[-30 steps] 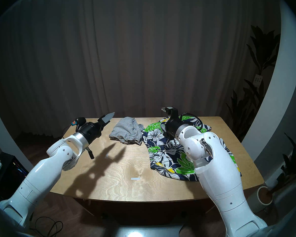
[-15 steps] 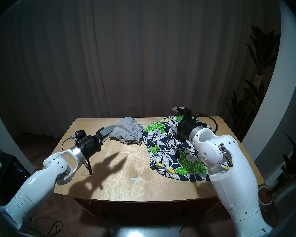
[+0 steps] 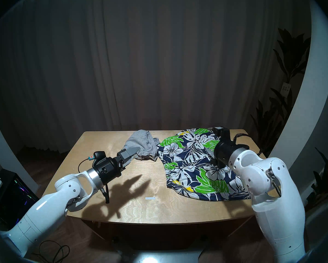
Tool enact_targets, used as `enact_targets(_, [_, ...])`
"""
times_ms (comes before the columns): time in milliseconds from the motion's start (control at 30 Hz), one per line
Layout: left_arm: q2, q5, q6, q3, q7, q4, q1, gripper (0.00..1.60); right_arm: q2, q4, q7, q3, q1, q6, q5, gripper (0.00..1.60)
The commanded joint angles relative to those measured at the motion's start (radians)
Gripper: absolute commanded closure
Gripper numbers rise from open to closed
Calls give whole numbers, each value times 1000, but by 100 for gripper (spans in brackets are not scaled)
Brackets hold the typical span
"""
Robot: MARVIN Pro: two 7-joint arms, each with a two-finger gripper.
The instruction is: Fold pants twice and stack them
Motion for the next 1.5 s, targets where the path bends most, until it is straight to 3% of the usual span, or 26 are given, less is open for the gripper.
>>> enact_targets(0, [-99, 32, 15, 69, 84, 14, -116, 0, 18, 35, 22, 133, -118, 48, 46, 0])
enact_targets(300, [-159, 26, 61, 132, 208, 23, -174, 0, 19, 64, 58, 256, -201, 157, 122, 0])
enact_targets(467, [-165, -47, 121, 142, 311, -11, -161, 0, -6, 42, 79, 368, -295, 252, 190, 0])
enact_targets(667, [-154, -130, 154, 143, 418, -65, -123, 0, -55, 44, 91, 466, -357, 358, 243, 0])
enact_targets(800, [-161, -159, 149, 143, 482, -86, -114, 0, -60, 45, 109, 498, -387, 403, 272, 0])
enact_targets(900, [-185, -178, 106, 151, 582, -105, -99, 0, -68, 66, 124, 518, -402, 462, 287, 0])
enact_targets(1000, [-201, -177, 77, 155, 611, -101, -89, 0, -73, 85, 135, 516, -405, 487, 284, 0])
enact_targets(1100, [-240, -180, 45, 167, 697, -85, -99, 0, -79, 106, 147, 513, -395, 502, 276, 0])
enact_targets(1467, [-273, -251, 52, 188, 780, -98, -117, 0, -68, 161, 163, 516, -369, 526, 265, 0])
